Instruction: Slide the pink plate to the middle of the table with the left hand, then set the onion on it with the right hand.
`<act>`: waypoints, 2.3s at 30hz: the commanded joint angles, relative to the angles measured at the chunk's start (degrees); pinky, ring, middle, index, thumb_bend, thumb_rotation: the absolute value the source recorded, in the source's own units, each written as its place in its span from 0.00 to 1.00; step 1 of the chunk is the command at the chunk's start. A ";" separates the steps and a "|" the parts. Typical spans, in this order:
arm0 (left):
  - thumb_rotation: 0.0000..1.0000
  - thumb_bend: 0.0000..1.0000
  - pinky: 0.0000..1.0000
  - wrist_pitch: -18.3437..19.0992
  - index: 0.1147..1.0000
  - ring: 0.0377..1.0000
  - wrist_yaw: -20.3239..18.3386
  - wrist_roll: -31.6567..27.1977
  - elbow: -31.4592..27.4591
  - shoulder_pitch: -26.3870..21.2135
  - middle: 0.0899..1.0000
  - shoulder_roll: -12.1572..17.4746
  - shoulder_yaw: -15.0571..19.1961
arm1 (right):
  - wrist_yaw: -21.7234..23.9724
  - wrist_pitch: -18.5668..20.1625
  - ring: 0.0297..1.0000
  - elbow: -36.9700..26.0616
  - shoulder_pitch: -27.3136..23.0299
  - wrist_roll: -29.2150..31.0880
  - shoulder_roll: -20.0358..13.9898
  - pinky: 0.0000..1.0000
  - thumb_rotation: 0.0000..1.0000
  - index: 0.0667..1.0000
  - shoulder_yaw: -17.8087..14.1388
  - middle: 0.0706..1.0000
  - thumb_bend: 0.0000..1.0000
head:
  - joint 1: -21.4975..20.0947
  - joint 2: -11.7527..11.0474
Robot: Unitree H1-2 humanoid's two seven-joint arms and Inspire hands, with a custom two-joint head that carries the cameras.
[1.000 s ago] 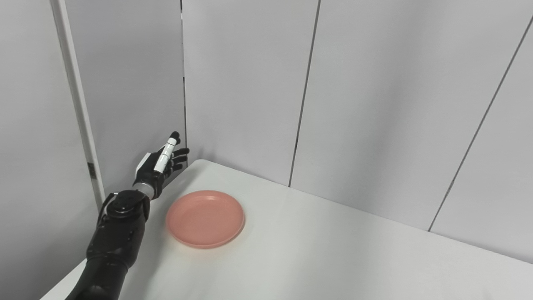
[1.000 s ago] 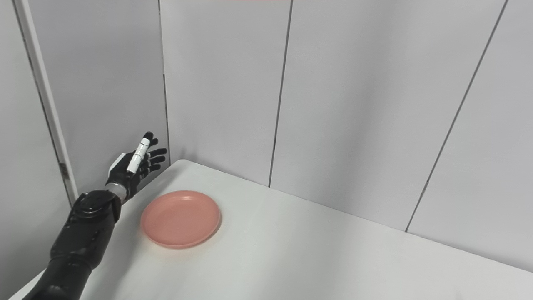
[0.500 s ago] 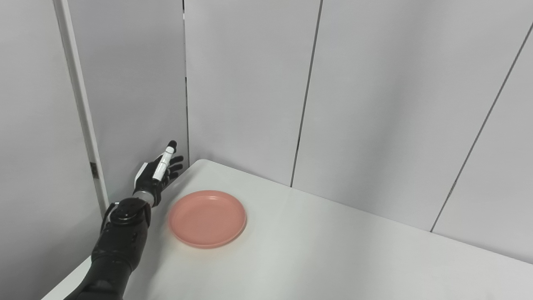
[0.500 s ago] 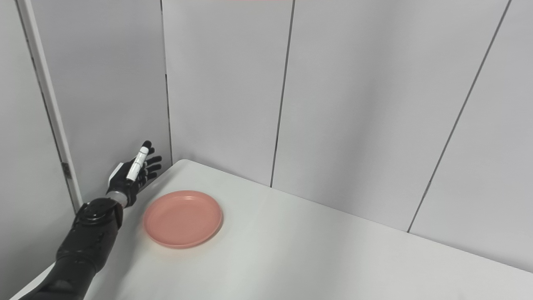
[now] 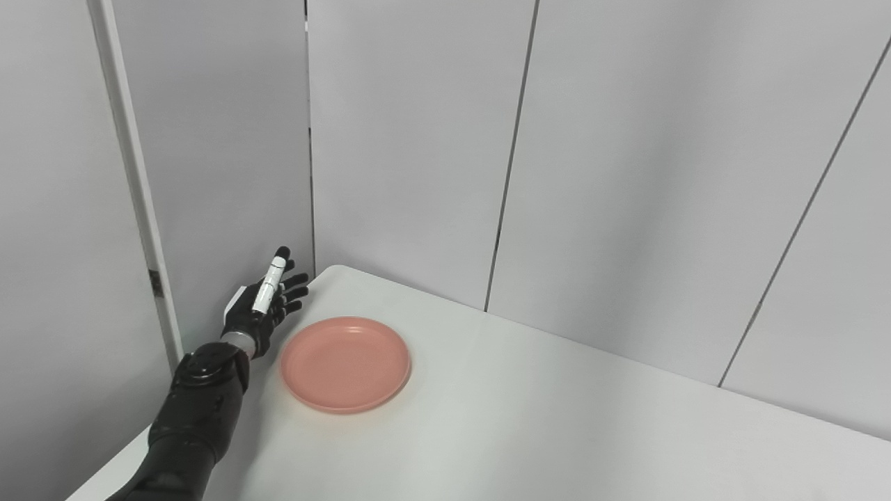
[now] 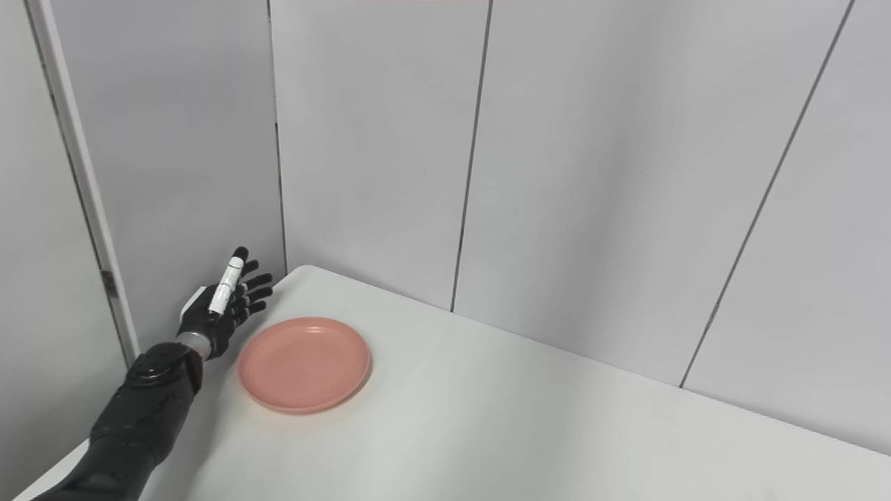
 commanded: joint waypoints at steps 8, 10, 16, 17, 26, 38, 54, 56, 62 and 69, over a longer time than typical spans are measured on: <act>0.88 0.82 0.84 2.07 0.84 0.84 -2.56 -2.27 -9.50 2.74 0.84 -1.05 -0.71 | -0.20 1.32 0.98 2.74 4.10 -0.11 0.45 1.00 1.00 1.00 -0.12 0.99 0.62 | -0.45 0.42; 0.89 0.82 0.84 2.77 0.84 0.84 -2.17 -1.90 -10.88 3.17 0.84 -1.50 -1.13 | -0.12 1.40 0.98 2.71 4.10 -0.15 0.39 1.00 1.00 1.00 -0.11 0.99 0.62 | -0.44 0.48; 0.90 0.82 0.84 5.58 0.85 0.83 -1.28 -1.88 -15.82 4.28 0.82 -2.86 -1.92 | -0.05 1.59 0.98 2.45 4.16 -0.14 0.40 1.00 1.00 1.00 -0.12 0.99 0.62 | -0.40 0.67; 0.90 0.81 0.86 5.96 0.84 0.84 -1.45 -1.95 -16.39 4.31 0.83 -2.99 -2.00 | -0.03 1.62 0.98 2.39 4.17 -0.02 0.47 1.00 1.00 1.00 -0.13 0.99 0.62 | -0.47 0.74; 0.92 0.81 0.88 8.23 0.84 0.83 -2.06 -2.54 -20.04 5.24 0.81 -3.99 -2.03 | -0.23 1.85 0.98 2.32 4.09 0.05 0.74 1.00 1.00 1.00 -0.12 0.98 0.62 | -0.82 0.92; 0.92 0.82 0.89 9.87 0.86 0.84 -3.39 -4.01 -24.38 7.71 0.84 -6.79 -3.00 | -0.46 2.26 0.97 1.89 4.21 -0.32 0.77 1.00 1.00 1.00 -0.04 0.98 0.62 | -1.23 1.38; 0.91 0.83 0.87 11.14 0.87 0.84 -4.82 -4.93 -26.52 8.49 0.85 -7.99 -4.22 | -0.69 2.15 0.97 1.94 4.18 -0.13 0.87 1.00 1.00 1.00 0.12 0.98 0.64 | -1.64 1.70; 0.91 0.83 0.87 11.36 0.87 0.83 -4.84 -4.93 -26.81 8.42 0.85 -8.09 -4.25 | -0.79 2.34 0.97 1.73 4.18 -0.24 0.91 1.00 1.00 1.00 0.18 0.98 0.64 | -1.73 1.69; 0.92 0.82 0.87 12.33 0.86 0.83 -5.11 -4.45 -28.58 8.62 0.84 -8.81 -5.39 | -0.91 2.41 0.97 1.67 4.13 -0.20 0.95 1.00 1.00 1.00 0.35 0.98 0.63 | -1.91 1.97; 0.92 0.81 0.85 12.56 0.85 0.83 -4.76 -4.72 -29.17 9.00 0.83 -11.13 -6.26 | -1.09 2.63 0.97 1.34 4.23 -0.11 1.11 1.00 1.00 1.00 0.41 0.98 0.63 | -2.08 2.16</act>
